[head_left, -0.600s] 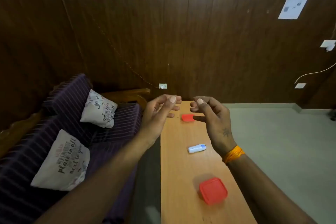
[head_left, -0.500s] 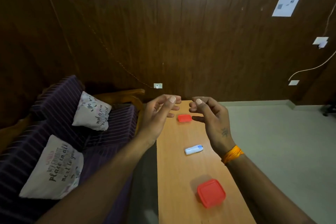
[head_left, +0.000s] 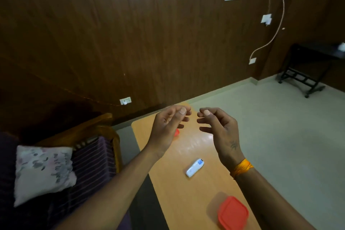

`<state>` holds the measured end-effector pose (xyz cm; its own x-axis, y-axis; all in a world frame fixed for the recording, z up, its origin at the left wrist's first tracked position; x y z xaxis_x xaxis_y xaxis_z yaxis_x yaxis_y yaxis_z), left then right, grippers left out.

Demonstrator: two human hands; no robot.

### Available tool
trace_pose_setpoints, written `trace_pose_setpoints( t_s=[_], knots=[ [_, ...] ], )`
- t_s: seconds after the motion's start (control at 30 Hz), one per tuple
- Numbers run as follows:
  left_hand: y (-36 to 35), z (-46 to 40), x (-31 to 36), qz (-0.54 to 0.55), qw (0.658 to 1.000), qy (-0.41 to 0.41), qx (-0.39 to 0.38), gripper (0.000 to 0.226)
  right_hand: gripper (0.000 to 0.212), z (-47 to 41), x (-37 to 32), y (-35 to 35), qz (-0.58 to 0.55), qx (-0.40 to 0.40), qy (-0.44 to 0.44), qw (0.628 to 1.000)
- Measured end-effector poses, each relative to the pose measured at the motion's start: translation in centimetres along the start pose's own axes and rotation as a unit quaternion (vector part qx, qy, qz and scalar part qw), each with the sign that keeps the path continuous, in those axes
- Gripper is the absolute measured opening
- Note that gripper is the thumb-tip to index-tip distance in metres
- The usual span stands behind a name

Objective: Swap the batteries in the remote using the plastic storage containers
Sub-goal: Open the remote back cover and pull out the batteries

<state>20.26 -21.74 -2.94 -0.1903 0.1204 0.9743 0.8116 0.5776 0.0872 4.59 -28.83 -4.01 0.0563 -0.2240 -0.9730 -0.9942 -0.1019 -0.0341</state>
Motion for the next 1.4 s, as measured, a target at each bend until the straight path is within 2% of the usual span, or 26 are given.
trace_pose_setpoints(
  t_s=[0.23, 0.33, 0.5, 0.7, 0.93, 1.17, 1.4],
  knots=[
    [0.7, -6.7, -2.6, 0.005, 0.996, 0.009, -0.091, 0.034, 0.022, -1.5, 1.9, -2.8, 0.019, 0.086, -0.033, 0.996],
    [-0.2, -8.1, -3.5, 0.011, 0.993, 0.015, -0.12, 0.029, 0.02, -1.7, 2.1, -2.1, 0.029, 0.113, -0.04, 0.992],
    [-3.1, -9.1, -4.1, 0.018, 0.986, 0.007, -0.164, 0.04, 0.02, -2.2, 2.8, 0.2, 0.043, 0.15, -0.048, 0.987],
    [-6.1, -10.1, -5.6, 0.017, 0.98, 0.001, -0.196, 0.029, 0.021, -2.9, 4.3, 1.9, 0.036, 0.193, -0.058, 0.979],
    [-9.4, -13.9, -7.1, 0.03, 0.965, 0.006, -0.261, 0.029, 0.02, -5.7, 6.1, 2.1, 0.042, 0.253, -0.065, 0.965],
    [-12.4, -20.7, -10.7, 0.045, 0.932, 0.014, -0.359, 0.038, 0.02, -9.9, 9.9, -0.4, 0.057, 0.343, -0.08, 0.934],
    [-12.5, -27.0, -15.7, 0.03, 0.886, 0.051, -0.459, 0.039, 0.018, -12.0, 14.7, -6.3, 0.039, 0.43, -0.121, 0.894]
  ],
)
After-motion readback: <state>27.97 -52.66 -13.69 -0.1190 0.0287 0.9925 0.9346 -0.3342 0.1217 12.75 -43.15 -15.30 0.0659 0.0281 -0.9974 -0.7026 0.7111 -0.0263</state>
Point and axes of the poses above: each hand's wrist, its own z-axis away from the middle knuckle, its own y-axis out of the back of the hand, x = y × z, the point moved 3 cm from there along -z, towards the middle knuckle, and after that the axes turned 9 degrees about x, right-handed, at the moved point
